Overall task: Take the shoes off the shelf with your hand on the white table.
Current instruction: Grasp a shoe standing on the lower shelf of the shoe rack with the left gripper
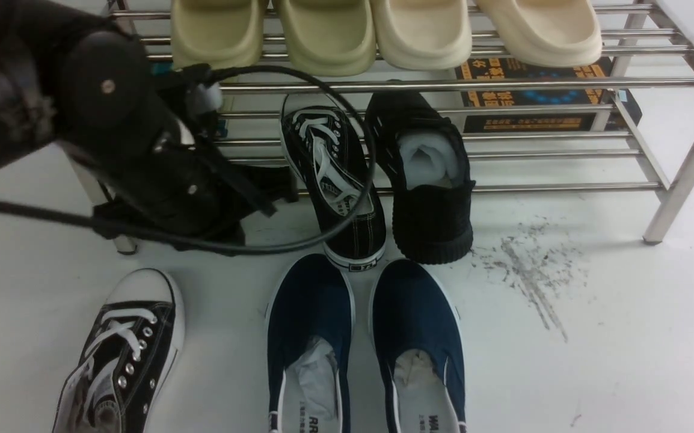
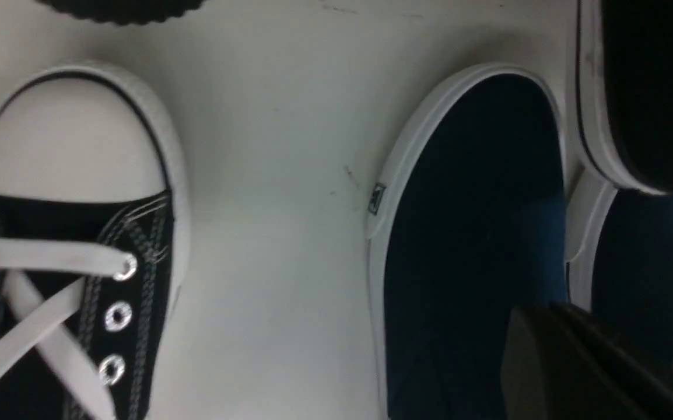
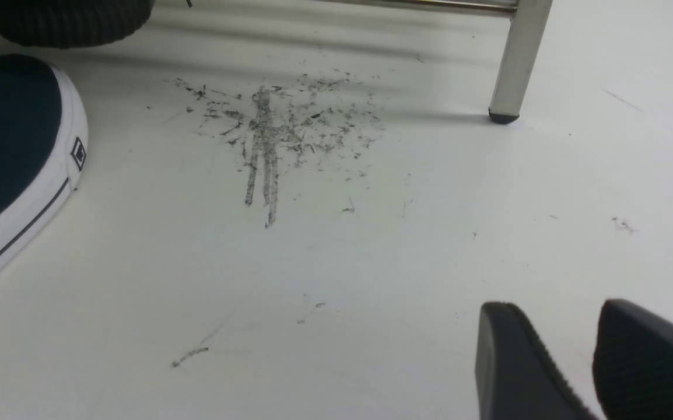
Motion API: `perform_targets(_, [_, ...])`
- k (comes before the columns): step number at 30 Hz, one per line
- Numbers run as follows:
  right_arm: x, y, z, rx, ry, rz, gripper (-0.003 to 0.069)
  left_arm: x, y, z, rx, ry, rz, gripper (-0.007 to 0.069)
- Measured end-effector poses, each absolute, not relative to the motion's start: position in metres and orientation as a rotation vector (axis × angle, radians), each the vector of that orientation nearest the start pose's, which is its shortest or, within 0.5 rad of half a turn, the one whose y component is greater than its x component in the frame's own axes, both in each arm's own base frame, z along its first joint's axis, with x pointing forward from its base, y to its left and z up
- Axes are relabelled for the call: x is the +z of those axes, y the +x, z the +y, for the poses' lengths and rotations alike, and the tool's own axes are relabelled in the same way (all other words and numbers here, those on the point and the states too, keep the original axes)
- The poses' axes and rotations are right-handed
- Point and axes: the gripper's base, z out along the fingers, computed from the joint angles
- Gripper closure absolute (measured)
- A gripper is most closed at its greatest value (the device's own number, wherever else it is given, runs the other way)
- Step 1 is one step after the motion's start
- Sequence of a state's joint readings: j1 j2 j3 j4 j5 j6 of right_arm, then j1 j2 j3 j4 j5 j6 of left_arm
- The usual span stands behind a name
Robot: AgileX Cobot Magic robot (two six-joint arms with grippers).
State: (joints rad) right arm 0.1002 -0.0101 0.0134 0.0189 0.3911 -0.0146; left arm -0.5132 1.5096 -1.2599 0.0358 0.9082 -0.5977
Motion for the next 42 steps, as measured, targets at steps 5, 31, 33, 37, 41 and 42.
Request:
perform_targets(5, [0.174,0.052,0.006,0.078,-0.096,1.876,0.0421,0.293,0.305,-0.171,-0.347,-0.09,2.686,0.0573])
perform_targets(31, [0.174,0.052,0.006,0.078,-0.096,1.876,0.0421,0.255,0.354,-0.203,-0.531,-0.133,2.5,0.0216])
perform_targets(33, [0.174,0.052,0.006,0.078,-0.096,1.876,0.0421,0.25,0.357,-0.204,-0.529,-0.134,2.502,0.0253])
perform_targets(37, [0.174,0.052,0.006,0.078,-0.096,1.876,0.0421,0.245,0.358,-0.204,-0.516,-0.126,2.508,0.0398])
perform_targets(41, [0.174,0.052,0.006,0.078,-0.096,1.876,0.0421,0.245,0.357,-0.203,-0.493,-0.115,2.522,0.0578])
perform_targets(42, [0.174,0.052,0.006,0.078,-0.096,1.876,0.0421,0.248,0.356,-0.202,-0.491,-0.113,2.522,0.0598])
